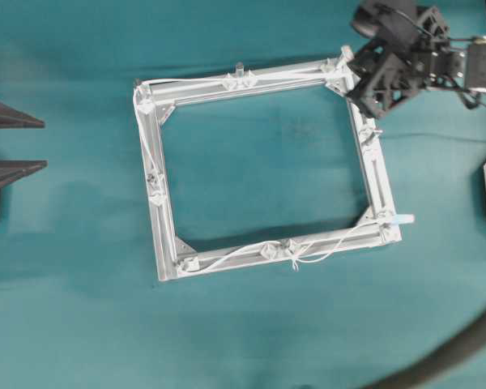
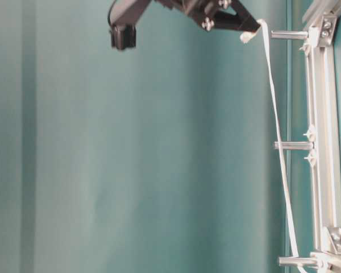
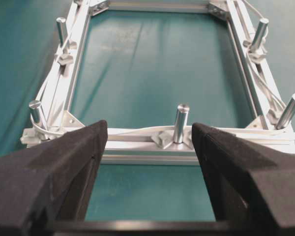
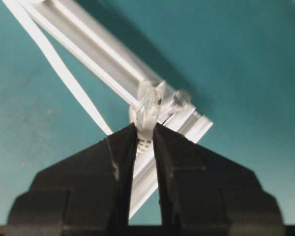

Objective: Move the cable alternately left and right between 8 pins so it hooks onto each one.

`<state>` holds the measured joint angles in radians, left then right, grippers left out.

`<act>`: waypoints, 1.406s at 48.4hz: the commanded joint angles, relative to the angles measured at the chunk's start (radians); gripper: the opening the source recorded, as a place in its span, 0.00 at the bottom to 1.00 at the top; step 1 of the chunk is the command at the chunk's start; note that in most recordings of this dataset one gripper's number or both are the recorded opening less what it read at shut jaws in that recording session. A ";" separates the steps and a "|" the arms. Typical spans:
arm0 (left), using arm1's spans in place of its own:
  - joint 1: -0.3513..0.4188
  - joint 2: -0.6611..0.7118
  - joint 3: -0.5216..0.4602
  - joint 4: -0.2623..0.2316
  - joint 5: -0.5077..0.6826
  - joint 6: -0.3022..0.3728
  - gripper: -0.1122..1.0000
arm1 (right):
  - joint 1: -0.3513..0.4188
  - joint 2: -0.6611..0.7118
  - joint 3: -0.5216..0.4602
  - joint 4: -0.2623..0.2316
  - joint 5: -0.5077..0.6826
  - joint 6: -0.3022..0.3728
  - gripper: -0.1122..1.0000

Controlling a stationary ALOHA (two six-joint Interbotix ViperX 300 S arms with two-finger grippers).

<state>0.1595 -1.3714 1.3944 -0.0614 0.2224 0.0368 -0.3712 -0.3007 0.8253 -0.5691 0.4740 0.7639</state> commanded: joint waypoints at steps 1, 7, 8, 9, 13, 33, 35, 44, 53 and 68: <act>0.000 0.008 -0.012 0.003 -0.005 0.002 0.74 | -0.046 -0.020 0.021 0.000 0.021 0.002 0.21; 0.000 0.008 -0.012 0.003 -0.005 0.002 0.74 | -0.101 -0.020 0.017 -0.038 0.048 -0.003 0.21; 0.000 0.008 -0.012 0.003 -0.005 0.002 0.74 | -0.106 -0.020 0.012 -0.051 0.049 -0.003 0.21; -0.002 0.008 -0.011 0.003 -0.005 0.002 0.74 | -0.114 -0.020 0.008 -0.064 0.048 -0.003 0.21; -0.002 0.008 -0.012 0.003 -0.005 0.002 0.74 | -0.133 -0.014 -0.011 -0.118 0.037 -0.005 0.21; -0.002 0.009 -0.012 0.003 -0.005 0.002 0.74 | -0.192 0.083 -0.026 -0.293 -0.080 -0.003 0.21; 0.000 0.008 -0.012 0.003 -0.005 0.002 0.74 | -0.202 0.091 -0.026 -0.296 -0.094 -0.005 0.21; 0.000 0.008 -0.012 0.003 -0.006 0.002 0.74 | -0.252 0.123 -0.025 -0.296 -0.183 -0.002 0.21; -0.002 0.009 -0.012 0.003 -0.005 0.002 0.74 | -0.261 0.172 -0.005 -0.281 -0.227 0.014 0.21; 0.000 0.008 -0.012 0.003 -0.005 0.002 0.74 | -0.244 0.138 0.066 -0.087 -0.275 0.150 0.21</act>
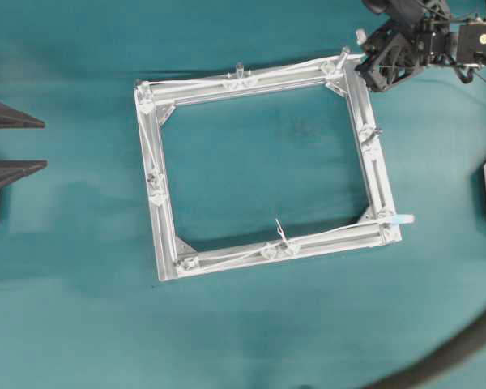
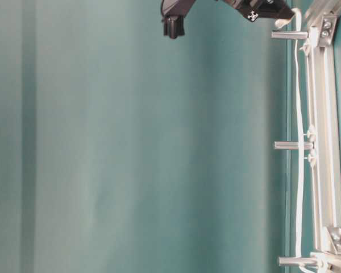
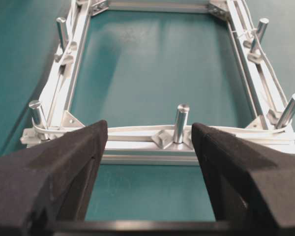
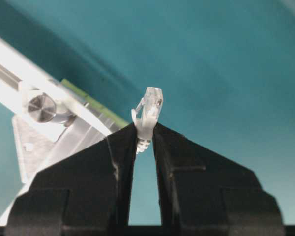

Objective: Move the cable alternately left and right between 8 pins so it hooks onto each one.

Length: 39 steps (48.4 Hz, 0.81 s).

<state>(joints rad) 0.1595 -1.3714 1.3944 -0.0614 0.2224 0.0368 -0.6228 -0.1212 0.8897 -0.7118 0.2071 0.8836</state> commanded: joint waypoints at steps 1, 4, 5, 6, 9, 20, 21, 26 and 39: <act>0.000 0.008 -0.012 0.003 -0.005 0.002 0.74 | 0.012 -0.049 0.003 0.071 -0.008 0.040 0.21; 0.000 0.008 -0.012 0.003 -0.005 0.002 0.74 | 0.025 -0.072 0.009 0.115 -0.008 0.074 0.21; 0.000 0.009 -0.012 0.003 -0.005 0.002 0.74 | 0.028 -0.080 0.011 0.130 -0.008 0.086 0.21; -0.002 0.009 -0.012 0.003 -0.005 0.002 0.74 | 0.031 -0.086 0.014 0.146 -0.008 0.100 0.21; 0.000 0.008 -0.012 0.003 -0.005 0.002 0.74 | 0.034 -0.103 0.021 0.204 -0.009 0.144 0.21; 0.000 0.008 -0.012 0.003 -0.005 0.002 0.74 | 0.034 -0.104 0.046 0.333 -0.057 0.347 0.21; 0.000 0.008 -0.012 0.003 -0.005 0.002 0.73 | 0.034 -0.101 0.049 0.334 -0.064 0.362 0.21; 0.000 0.008 -0.011 0.003 -0.005 0.002 0.74 | 0.040 -0.094 0.060 0.333 -0.118 0.417 0.21; 0.000 0.008 -0.012 0.003 -0.005 0.002 0.74 | 0.092 -0.092 0.092 0.330 -0.235 0.430 0.19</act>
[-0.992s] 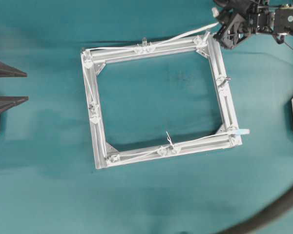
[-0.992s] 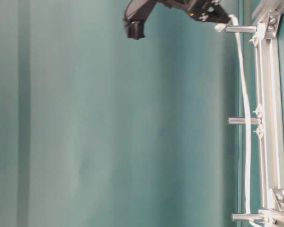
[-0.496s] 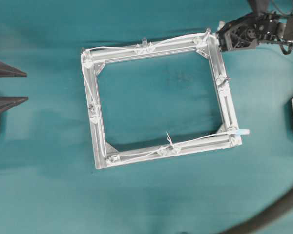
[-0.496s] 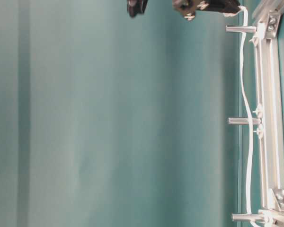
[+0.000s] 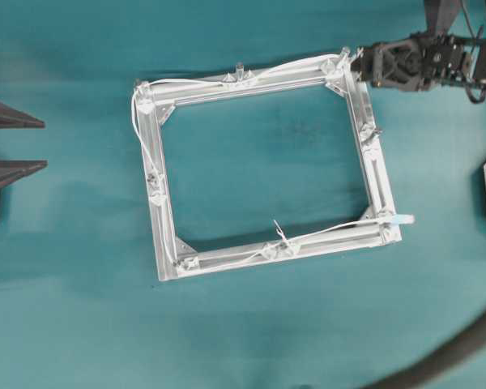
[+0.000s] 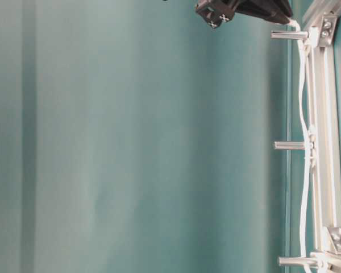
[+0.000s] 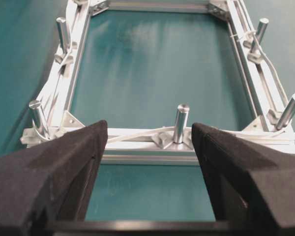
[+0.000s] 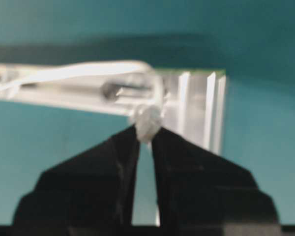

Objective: Move the cable alternately left and right between 8 pins so it hooks onto each one.

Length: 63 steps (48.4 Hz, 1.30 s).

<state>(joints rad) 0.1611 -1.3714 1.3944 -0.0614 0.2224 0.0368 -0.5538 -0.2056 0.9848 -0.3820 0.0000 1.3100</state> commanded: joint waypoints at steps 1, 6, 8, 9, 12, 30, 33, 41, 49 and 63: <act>-0.002 0.008 -0.012 0.003 -0.005 0.002 0.74 | 0.029 -0.008 0.000 0.002 -0.028 0.003 0.18; -0.002 0.009 -0.012 0.003 -0.005 0.002 0.74 | 0.052 -0.008 0.014 0.002 -0.028 0.003 0.17; -0.002 0.008 -0.012 0.003 -0.005 0.002 0.74 | 0.057 -0.008 0.020 0.000 -0.028 0.003 0.17; -0.002 0.009 -0.012 0.003 -0.005 0.002 0.74 | 0.058 -0.009 0.025 0.000 -0.028 0.003 0.17; -0.002 0.008 -0.012 0.003 -0.006 0.002 0.74 | 0.063 -0.011 0.034 0.000 -0.029 0.003 0.17; -0.002 0.008 -0.012 0.003 -0.005 0.002 0.74 | 0.083 -0.054 0.057 0.002 0.012 0.002 0.60; -0.003 0.008 -0.012 0.003 -0.005 0.002 0.74 | 0.086 -0.066 0.058 0.000 0.018 0.000 0.75; -0.002 0.009 -0.011 0.003 -0.005 0.002 0.74 | 0.087 -0.114 0.086 -0.003 0.020 -0.005 0.75; -0.002 0.009 -0.012 0.003 -0.005 0.002 0.74 | 0.087 -0.204 0.130 -0.005 0.020 -0.003 0.75; -0.002 0.009 -0.012 0.003 -0.005 0.002 0.74 | 0.095 -0.407 0.181 -0.058 0.012 -0.041 0.74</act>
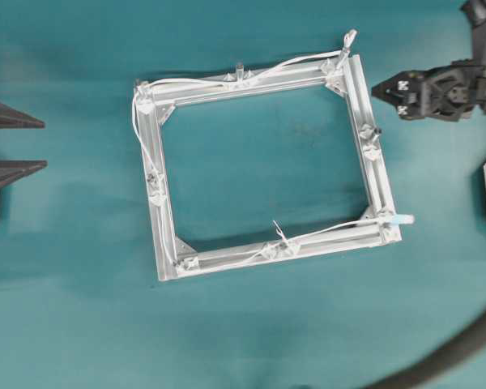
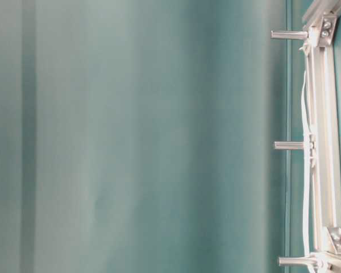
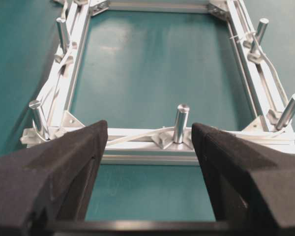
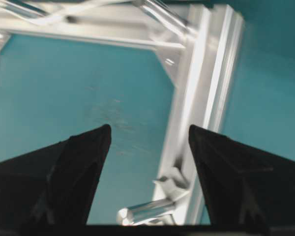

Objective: Move the cable alternately left and right between 8 pins so it hooks onto each one.

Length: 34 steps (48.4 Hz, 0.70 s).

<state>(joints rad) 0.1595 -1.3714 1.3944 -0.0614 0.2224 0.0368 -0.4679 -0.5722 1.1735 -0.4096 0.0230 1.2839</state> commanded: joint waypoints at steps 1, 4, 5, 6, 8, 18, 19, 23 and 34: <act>0.000 0.008 -0.011 0.003 -0.005 0.002 0.74 | 0.014 -0.052 -0.008 -0.044 -0.012 -0.023 0.74; 0.000 0.008 -0.012 0.003 -0.005 0.002 0.74 | 0.034 -0.080 -0.011 -0.083 -0.021 -0.043 0.74; 0.000 0.008 -0.012 0.003 -0.005 0.002 0.74 | 0.041 -0.087 -0.012 -0.097 -0.028 -0.048 0.74; -0.002 0.008 -0.012 0.003 -0.005 0.002 0.74 | 0.052 -0.095 -0.012 -0.109 -0.034 -0.054 0.74; 0.000 0.009 -0.012 0.003 -0.005 0.002 0.74 | 0.071 -0.107 -0.012 -0.132 -0.048 -0.063 0.74; 0.000 0.008 -0.012 0.003 -0.005 0.002 0.74 | 0.166 -0.169 0.011 -0.235 -0.112 -0.124 0.74; 0.000 0.008 -0.012 0.003 -0.005 0.002 0.74 | 0.175 -0.175 0.014 -0.247 -0.117 -0.130 0.74; -0.002 0.008 -0.011 0.003 -0.005 0.002 0.74 | 0.202 -0.210 0.018 -0.299 -0.129 -0.160 0.74; 0.000 0.008 -0.012 0.003 -0.005 0.002 0.74 | 0.227 -0.370 0.052 -0.428 -0.132 -0.267 0.74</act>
<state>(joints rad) 0.1611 -1.3714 1.3944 -0.0614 0.2224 0.0368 -0.2424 -0.8882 1.2257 -0.8084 -0.1012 1.0400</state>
